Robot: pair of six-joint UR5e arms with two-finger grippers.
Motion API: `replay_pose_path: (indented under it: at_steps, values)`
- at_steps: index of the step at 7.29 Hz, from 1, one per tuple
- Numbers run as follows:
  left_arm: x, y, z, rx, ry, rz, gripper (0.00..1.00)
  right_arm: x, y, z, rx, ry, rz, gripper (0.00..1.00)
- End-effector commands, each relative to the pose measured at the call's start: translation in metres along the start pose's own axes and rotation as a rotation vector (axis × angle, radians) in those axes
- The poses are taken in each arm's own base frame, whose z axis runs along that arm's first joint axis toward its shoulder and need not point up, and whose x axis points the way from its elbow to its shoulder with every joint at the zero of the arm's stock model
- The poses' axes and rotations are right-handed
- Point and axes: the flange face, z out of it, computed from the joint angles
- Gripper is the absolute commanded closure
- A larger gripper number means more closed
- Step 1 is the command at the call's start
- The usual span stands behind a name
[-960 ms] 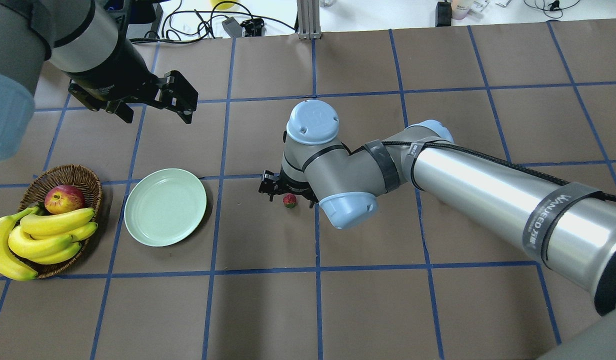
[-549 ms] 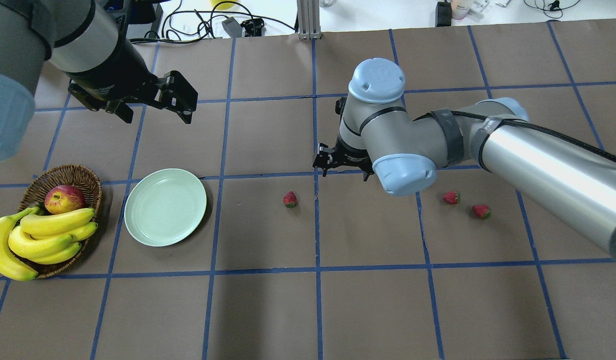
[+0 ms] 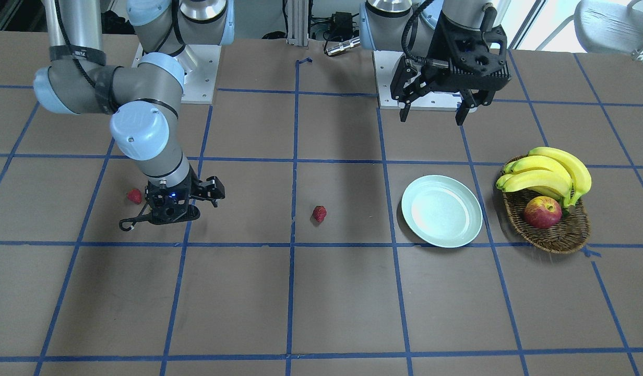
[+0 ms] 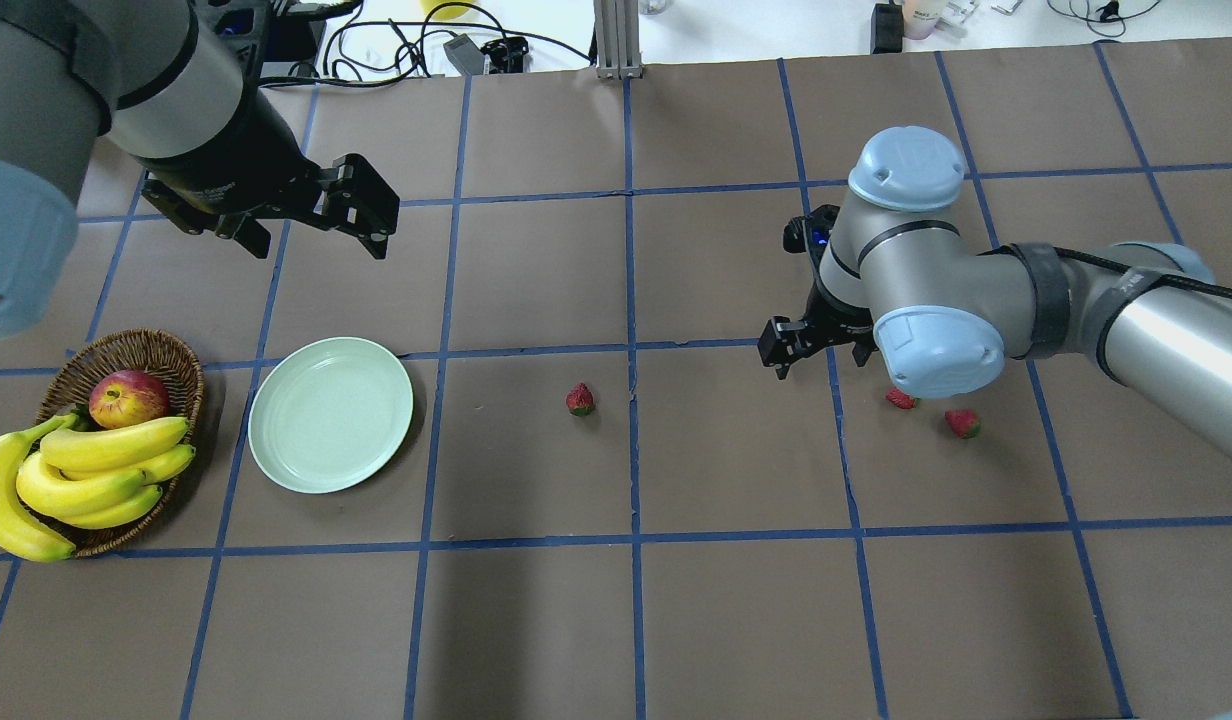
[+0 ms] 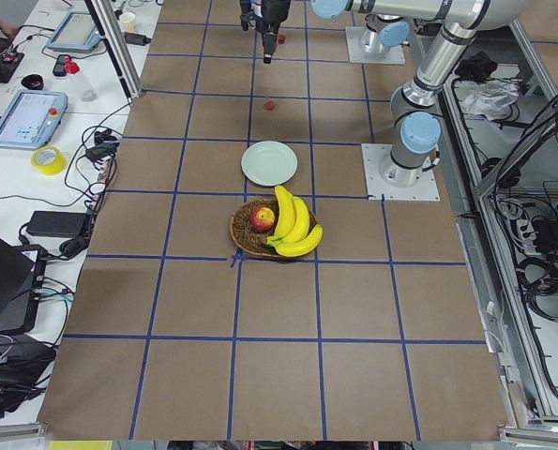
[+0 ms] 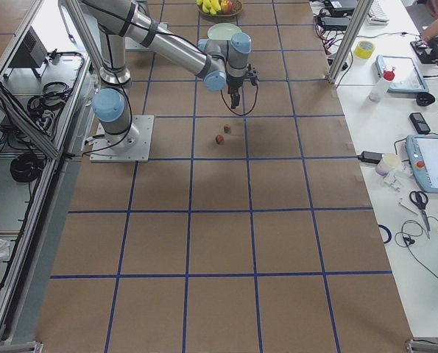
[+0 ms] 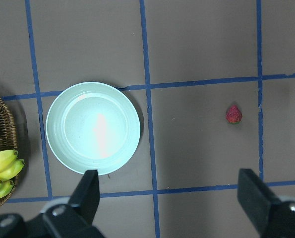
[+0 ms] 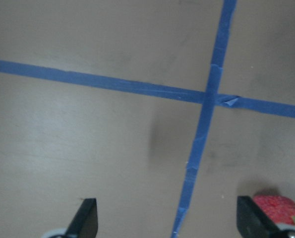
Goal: Collect all strawberries into plate
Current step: 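Return the right gripper to the two remaining strawberries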
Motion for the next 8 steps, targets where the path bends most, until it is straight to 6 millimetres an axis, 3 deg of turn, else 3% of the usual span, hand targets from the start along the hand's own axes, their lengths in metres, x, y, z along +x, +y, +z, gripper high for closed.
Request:
replay_pose_path:
  at_steps: [1,3,6,7,8]
  values:
    - [0.009,-0.011,0.015,0.018,0.006,-0.017,0.0,0.045,0.017,0.005,-0.028,0.023,-0.097,0.01]
    - [0.025,-0.024,0.035,0.027,0.012,-0.107,0.0,0.043,0.03,0.021,-0.064,0.005,-0.124,0.02]
    - [0.031,-0.044,0.066,0.045,0.017,-0.103,0.0,0.068,0.028,0.026,-0.026,0.02,-0.174,0.04]
    - [0.045,-0.038,0.079,0.021,0.015,-0.081,0.0,0.071,0.026,0.024,-0.016,0.027,-0.189,0.04]
    - [0.062,-0.043,0.105,0.055,0.026,-0.092,0.0,0.072,0.024,0.032,-0.022,0.023,-0.188,0.07]
